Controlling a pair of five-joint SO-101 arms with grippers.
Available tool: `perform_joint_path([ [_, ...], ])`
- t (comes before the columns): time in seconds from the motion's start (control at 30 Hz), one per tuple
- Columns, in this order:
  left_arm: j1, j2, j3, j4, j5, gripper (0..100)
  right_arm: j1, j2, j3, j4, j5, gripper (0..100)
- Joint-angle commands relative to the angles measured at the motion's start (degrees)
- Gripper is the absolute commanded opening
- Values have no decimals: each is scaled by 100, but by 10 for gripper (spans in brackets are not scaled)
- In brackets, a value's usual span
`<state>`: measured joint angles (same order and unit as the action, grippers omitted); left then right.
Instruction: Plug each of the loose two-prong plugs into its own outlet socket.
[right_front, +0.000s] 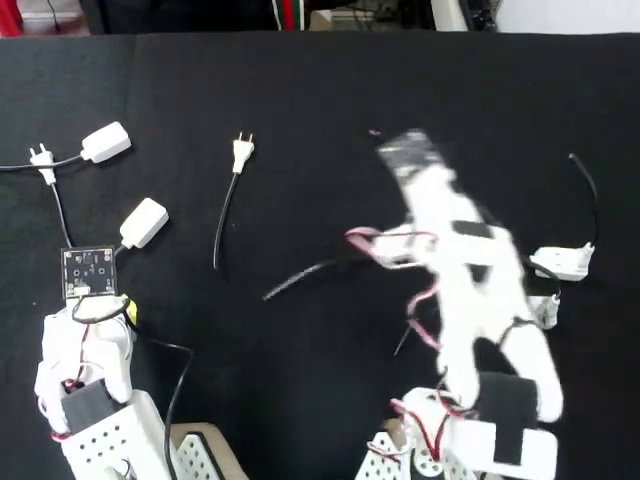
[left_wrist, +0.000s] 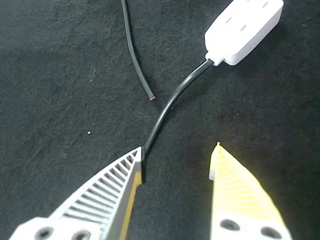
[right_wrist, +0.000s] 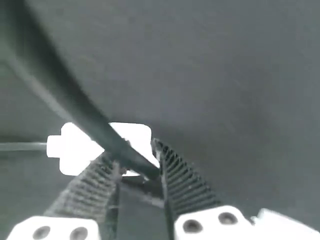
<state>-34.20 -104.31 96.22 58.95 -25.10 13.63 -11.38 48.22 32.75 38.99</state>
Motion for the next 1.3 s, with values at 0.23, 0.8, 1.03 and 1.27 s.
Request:
perform_joint_path([
  [0.23,66,-18,110,-88,0,220,1829,365,-303,-1257,905,13],
  [0.8,75,-18,110,-88,0,220,193,-1938,-321,1257,-721,335],
  [1.03,75,-18,110,-88,0,220,9,-3793,-1226,2382,-1196,247],
  [1.27,75,-18,101,-97,0,223,-958,-4136,-2396,3596,-2145,29],
])
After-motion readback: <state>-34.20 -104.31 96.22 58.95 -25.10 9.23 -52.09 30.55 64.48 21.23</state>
